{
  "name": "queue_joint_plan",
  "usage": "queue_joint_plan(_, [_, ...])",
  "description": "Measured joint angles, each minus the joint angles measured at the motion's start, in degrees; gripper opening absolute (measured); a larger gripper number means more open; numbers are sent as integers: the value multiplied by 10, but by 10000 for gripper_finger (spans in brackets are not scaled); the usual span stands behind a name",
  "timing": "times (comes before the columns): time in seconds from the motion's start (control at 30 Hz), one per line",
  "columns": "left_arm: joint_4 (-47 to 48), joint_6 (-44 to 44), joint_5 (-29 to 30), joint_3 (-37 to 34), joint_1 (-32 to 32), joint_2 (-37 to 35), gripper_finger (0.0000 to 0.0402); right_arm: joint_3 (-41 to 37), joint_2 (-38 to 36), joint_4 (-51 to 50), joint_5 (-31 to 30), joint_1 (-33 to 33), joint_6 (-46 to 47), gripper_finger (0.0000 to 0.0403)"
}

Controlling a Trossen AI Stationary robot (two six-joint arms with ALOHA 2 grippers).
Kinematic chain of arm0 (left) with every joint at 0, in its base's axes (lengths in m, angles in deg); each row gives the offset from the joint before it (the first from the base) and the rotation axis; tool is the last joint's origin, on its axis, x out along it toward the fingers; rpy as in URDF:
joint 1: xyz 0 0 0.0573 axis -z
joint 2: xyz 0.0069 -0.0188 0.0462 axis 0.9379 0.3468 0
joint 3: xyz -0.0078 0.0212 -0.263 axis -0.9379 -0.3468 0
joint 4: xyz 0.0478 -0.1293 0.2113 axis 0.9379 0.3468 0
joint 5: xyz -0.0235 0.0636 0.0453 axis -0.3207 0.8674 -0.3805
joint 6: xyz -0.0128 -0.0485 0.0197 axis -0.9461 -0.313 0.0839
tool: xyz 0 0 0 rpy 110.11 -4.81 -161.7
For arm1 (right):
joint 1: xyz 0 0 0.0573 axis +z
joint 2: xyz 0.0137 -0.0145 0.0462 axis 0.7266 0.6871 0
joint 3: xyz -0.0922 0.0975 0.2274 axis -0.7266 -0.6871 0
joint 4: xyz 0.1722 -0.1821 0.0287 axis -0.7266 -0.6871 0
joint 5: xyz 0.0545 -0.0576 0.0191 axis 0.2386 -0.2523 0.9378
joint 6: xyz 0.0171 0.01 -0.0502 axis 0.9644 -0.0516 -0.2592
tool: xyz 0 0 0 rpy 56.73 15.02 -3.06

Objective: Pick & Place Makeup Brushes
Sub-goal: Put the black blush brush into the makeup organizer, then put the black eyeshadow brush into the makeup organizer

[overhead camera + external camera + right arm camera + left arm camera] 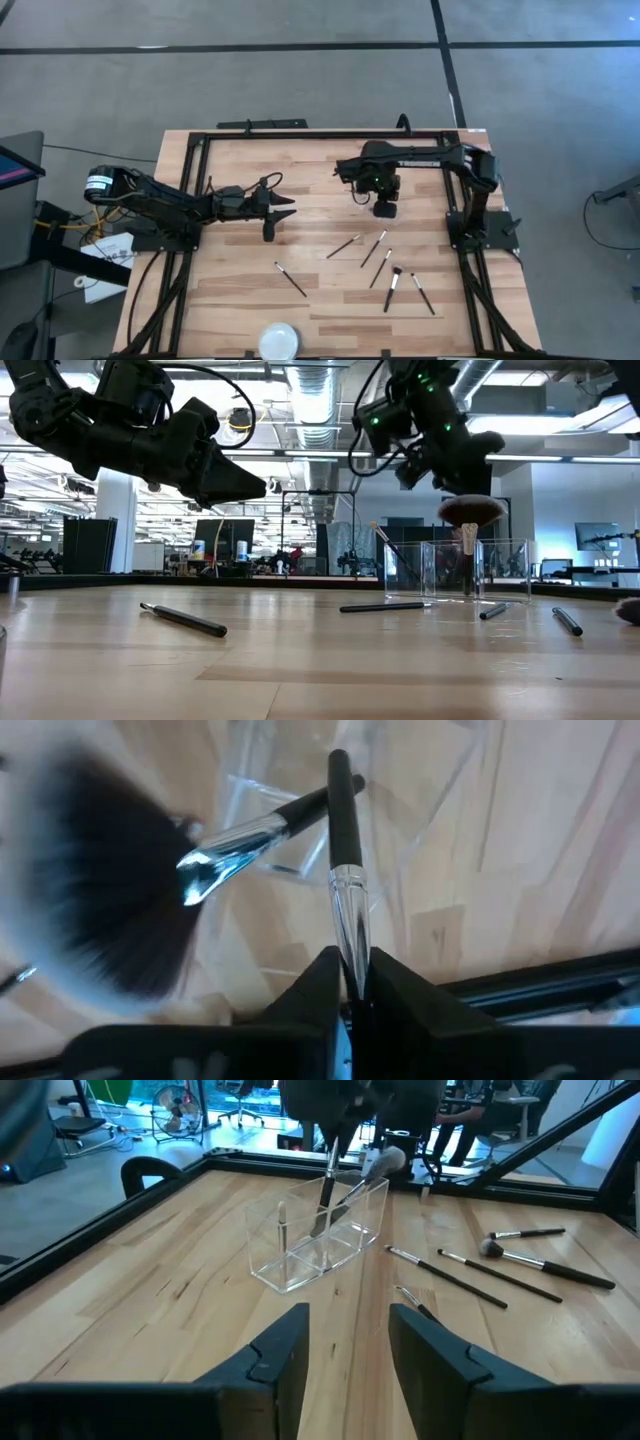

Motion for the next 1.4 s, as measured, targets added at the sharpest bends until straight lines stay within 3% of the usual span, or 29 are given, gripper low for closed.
queue_joint_plan(0.23, [0,-2,-46,0,0,0,136,2,22,0,-17,-6,11,119])
queue_joint_plan(0.43, [3,24,-185,0,1,0,136,16,18,-1,-15,9,17,158])
queue_joint_plan(0.6, [75,37,-268,0,11,8,136,78,16,-1,-14,37,46,170])
queue_joint_plan(0.8, [97,78,-278,-1,76,57,144,182,16,0,-28,81,50,168])
queue_joint_plan(0.97, [50,76,-266,-1,116,117,176,250,15,28,-31,117,103,164])
queue_joint_plan(1.2, [-17,76,-265,15,143,216,214,262,19,95,-31,170,120,166])
queue_joint_plan(1.4, [-32,93,-266,21,151,269,209,262,13,96,-31,207,144,151])
